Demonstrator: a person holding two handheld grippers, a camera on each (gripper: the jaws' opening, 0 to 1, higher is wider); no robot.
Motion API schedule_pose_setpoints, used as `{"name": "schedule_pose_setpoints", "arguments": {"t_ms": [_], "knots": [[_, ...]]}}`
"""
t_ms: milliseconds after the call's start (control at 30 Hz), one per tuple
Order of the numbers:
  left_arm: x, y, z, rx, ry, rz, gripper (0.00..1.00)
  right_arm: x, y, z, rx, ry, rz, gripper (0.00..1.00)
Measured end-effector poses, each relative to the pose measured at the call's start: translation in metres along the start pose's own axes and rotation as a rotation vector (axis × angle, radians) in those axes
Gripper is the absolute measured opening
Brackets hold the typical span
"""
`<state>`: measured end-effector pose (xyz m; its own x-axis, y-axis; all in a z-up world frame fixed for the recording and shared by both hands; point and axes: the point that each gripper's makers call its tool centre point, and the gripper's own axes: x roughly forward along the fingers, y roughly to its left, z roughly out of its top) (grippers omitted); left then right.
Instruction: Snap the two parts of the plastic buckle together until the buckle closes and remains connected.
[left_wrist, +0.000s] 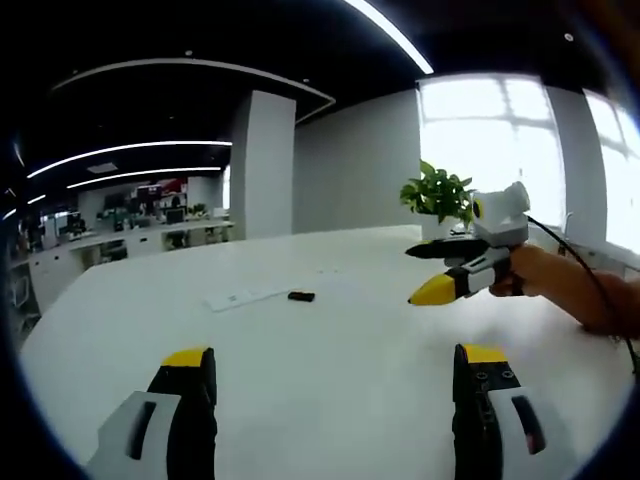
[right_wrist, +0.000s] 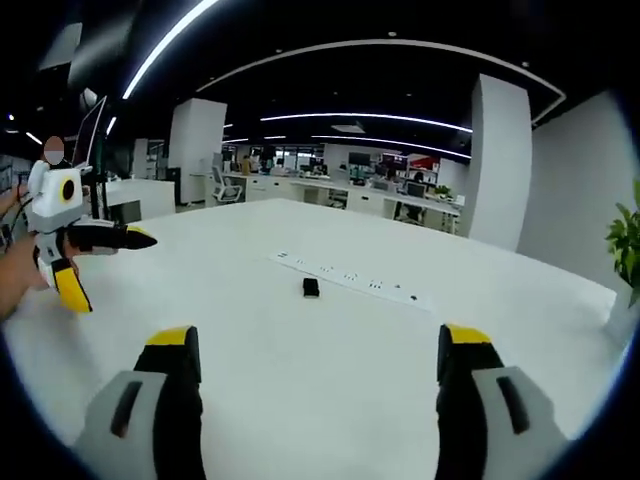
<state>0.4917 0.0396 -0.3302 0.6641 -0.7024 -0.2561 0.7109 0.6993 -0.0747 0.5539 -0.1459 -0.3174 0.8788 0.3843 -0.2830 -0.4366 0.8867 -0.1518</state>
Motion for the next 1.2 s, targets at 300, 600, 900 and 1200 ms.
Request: {"name": "schedule_pose_setpoints", "arguments": {"t_ms": [300, 600, 900, 1200], "knots": [[-0.001, 0.003, -0.005, -0.002, 0.018, 0.010, 1.00, -0.018, 0.005, -0.006, -0.005, 0.001, 0.009, 0.97], [-0.004, 0.000, -0.002, -0.010, 0.006, 0.014, 1.00, -0.040, 0.004, -0.009, 0.005, -0.010, -0.001, 0.97], [0.002, -0.001, -0.019, -0.010, 0.050, 0.017, 1.00, -0.069, 0.001, -0.021, 0.040, -0.013, -0.006, 0.96], [0.012, 0.016, -0.018, 0.006, 0.072, 0.026, 1.00, -0.077, 0.003, -0.033, 0.052, -0.018, 0.003, 0.97]]}}
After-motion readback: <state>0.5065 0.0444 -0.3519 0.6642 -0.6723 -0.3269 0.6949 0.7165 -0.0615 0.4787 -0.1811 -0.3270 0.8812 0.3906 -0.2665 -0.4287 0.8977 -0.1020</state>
